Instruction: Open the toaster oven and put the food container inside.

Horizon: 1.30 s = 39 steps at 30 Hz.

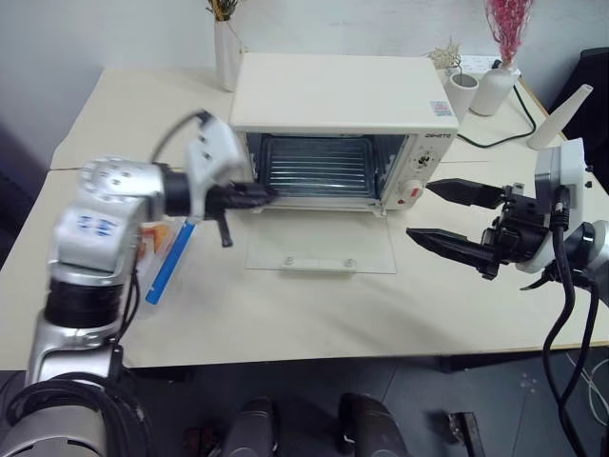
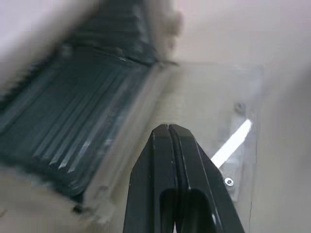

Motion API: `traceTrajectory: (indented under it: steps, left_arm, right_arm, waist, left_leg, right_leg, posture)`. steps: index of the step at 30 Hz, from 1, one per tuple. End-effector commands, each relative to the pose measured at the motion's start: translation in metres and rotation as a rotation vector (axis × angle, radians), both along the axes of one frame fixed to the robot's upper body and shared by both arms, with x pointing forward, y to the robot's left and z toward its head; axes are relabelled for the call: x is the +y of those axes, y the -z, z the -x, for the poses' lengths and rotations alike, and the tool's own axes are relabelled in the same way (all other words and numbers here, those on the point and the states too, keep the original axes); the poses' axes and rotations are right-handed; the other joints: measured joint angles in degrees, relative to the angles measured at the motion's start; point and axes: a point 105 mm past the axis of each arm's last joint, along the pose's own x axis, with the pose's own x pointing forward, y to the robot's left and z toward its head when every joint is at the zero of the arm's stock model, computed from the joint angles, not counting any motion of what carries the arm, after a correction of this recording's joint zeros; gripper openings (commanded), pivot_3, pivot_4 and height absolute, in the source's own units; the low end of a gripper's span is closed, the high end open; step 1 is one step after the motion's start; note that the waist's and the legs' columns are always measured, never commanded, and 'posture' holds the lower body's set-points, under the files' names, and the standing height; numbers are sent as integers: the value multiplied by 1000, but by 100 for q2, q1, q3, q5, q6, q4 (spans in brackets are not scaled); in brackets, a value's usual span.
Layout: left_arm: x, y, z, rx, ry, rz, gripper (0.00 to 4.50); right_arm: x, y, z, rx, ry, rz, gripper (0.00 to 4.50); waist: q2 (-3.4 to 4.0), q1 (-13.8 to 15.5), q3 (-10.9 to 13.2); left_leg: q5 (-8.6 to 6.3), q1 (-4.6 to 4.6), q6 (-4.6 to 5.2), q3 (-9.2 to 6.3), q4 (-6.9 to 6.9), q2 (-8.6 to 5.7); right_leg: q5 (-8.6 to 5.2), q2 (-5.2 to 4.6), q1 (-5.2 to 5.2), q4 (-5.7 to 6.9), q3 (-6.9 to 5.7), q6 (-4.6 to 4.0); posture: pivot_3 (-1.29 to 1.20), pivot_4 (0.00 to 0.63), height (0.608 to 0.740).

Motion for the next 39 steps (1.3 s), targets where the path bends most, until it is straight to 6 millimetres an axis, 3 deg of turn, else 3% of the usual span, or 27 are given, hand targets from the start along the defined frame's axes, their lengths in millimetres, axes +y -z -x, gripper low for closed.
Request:
traceTrajectory:
  steps: [1,3,6,9,11,14,18,23,32,39]
  left_arm:
    - [40,-4,31,80,-265,135,601]
    - [50,-6,42,90,-371,224,1205]
    - [84,-16,43,-51,-720,516,2099]
    - [118,5,62,-127,-1089,692,3019]
    - [127,17,69,-116,-1203,751,3571]
    - [134,18,72,-127,-1286,774,4429]
    - [143,43,75,-36,-1506,874,4474]
    - [130,85,78,155,-1620,911,4474]
    - [125,94,90,201,-1714,909,4474]
    - [107,131,86,446,-1737,921,4474]
  right_arm:
    - [2,-4,1,2,-85,37,4500]
    - [2,-3,-3,5,-100,46,4500]
    - [3,-1,-11,48,-131,46,4500]
    - [7,-3,-8,69,-218,51,4500]
    - [9,-3,-11,58,-227,60,4500]
    - [11,-1,-17,40,-227,74,4500]
    - [13,2,-26,-6,-198,94,4500]
    - [14,3,-24,-2,-209,82,4500]
    - [14,7,-18,6,-183,63,4500]
    - [13,4,-13,-4,-154,47,4500]
  waist:
    - [0,-45,0]
    - [-10,-38,5]
    - [-10,76,6]
    - [-19,80,5]
    - [-23,77,7]
    - [-28,90,7]
    - [-30,103,5]
    - [-32,91,6]
    - [-39,89,9]
    - [-39,87,9]
  left_leg:
    - [-1,5,1,-7,-5,0]
    - [0,5,1,-19,-6,0]
    - [-1,3,1,-23,19,-2]
    - [-4,10,6,-54,38,-2]
    - [-6,10,5,-78,34,-9]
    - [-5,9,0,-81,36,-7]
    - [-7,10,0,-83,37,-13]
    - [-8,5,-2,-69,32,-13]
    - [-11,0,-5,-42,33,-2]
    - [-12,1,-2,-77,33,4]
  right_leg:
    - [0,-1,0,0,6,0]
    - [0,-1,1,1,3,0]
    - [1,-4,21,-2,-4,1]
    - [4,-4,69,-21,-14,7]
    - [4,-3,72,-26,-16,7]
    - [4,-1,71,-24,-23,7]
    - [4,-5,78,-29,-23,7]
    - [4,-5,72,-31,-28,7]
    - [3,1,70,-37,-33,6]
    - [3,-9,70,-35,-37,6]
  posture:
    - [0,150,740]
    - [0,150,740]
    - [0,150,740]
    - [0,150,740]
    - [0,150,740]
    - [0,150,740]
    - [0,150,740]
    - [0,150,740]
    - [0,150,740]
    - [0,150,740]
